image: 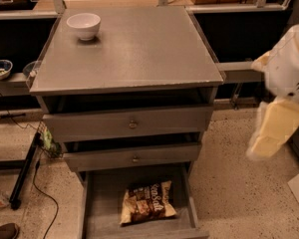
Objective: Pick brown chip bag from bottom drawer and place on counter
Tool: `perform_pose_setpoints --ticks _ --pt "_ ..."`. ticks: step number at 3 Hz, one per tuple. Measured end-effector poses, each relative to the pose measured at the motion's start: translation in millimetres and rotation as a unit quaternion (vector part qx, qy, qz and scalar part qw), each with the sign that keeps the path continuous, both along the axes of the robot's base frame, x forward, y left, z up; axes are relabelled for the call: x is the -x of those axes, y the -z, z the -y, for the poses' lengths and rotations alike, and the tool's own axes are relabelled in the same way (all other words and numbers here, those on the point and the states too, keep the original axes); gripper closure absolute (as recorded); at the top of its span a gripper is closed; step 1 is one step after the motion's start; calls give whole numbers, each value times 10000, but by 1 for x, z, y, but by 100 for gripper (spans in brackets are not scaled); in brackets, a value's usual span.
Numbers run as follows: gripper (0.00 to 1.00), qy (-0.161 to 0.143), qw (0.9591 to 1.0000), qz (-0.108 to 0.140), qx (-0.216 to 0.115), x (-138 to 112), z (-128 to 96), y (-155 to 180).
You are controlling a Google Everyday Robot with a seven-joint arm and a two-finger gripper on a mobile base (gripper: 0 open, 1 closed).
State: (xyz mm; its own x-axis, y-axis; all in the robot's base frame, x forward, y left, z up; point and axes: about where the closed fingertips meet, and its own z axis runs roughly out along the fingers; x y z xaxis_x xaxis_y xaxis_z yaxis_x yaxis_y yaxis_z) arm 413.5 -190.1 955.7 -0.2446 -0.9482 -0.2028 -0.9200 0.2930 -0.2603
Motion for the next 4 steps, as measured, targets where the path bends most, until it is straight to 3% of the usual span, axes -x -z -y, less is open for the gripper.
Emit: perform_pose_setpoints --ticks 1,2,3,4 --pt "0 211 9998 -68 -23 33 -12 30" --pt "0 211 9998 -68 -23 33 -12 30" --pt "0 352 9993 -48 98 23 -1 43" --pt "0 458 9988 -140 99 -2 9 81"
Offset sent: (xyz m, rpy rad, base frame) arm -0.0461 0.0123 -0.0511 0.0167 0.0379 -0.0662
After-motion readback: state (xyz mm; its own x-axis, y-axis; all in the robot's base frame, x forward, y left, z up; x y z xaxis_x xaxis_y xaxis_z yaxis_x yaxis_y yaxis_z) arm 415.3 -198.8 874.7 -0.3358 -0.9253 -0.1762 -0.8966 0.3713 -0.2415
